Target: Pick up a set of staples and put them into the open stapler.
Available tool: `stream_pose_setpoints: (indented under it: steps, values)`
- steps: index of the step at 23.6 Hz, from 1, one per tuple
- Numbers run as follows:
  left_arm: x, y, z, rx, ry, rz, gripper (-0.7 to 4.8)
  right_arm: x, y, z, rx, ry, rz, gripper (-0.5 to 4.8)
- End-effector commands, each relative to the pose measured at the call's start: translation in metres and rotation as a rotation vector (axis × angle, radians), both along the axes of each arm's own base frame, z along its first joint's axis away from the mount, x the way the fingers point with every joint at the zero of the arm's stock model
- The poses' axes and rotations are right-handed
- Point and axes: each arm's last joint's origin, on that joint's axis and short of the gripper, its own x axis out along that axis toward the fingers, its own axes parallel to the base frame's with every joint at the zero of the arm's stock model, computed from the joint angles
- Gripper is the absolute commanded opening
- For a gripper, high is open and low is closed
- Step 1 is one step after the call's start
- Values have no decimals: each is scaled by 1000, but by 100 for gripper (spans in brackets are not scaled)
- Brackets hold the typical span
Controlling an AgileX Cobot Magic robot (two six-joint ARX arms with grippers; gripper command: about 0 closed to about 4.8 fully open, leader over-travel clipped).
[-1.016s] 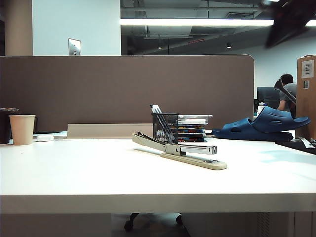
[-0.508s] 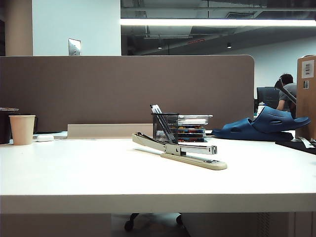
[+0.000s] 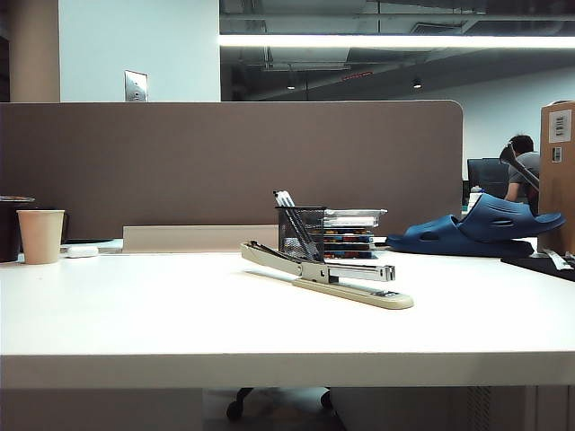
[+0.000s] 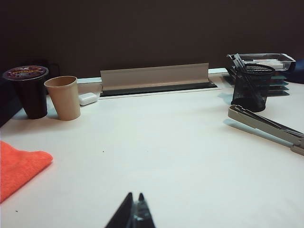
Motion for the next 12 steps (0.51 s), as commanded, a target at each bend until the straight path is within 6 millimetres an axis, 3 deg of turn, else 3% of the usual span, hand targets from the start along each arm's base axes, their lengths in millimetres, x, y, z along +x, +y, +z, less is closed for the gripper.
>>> stream_pose_setpoints:
  steps: [1,7,12]
  values:
    - [0,-1,2,-4,-19,-28,-6,-8,7,-10,16,-13,40,-6]
    - [-1,-1,3,-4,-27,-29,-6,-25,12,-30,3,-87,53,-6]
    - [-1,-1,3,-4,-31,-29,-6,-40,11,-63,15,-221,-10,-6]
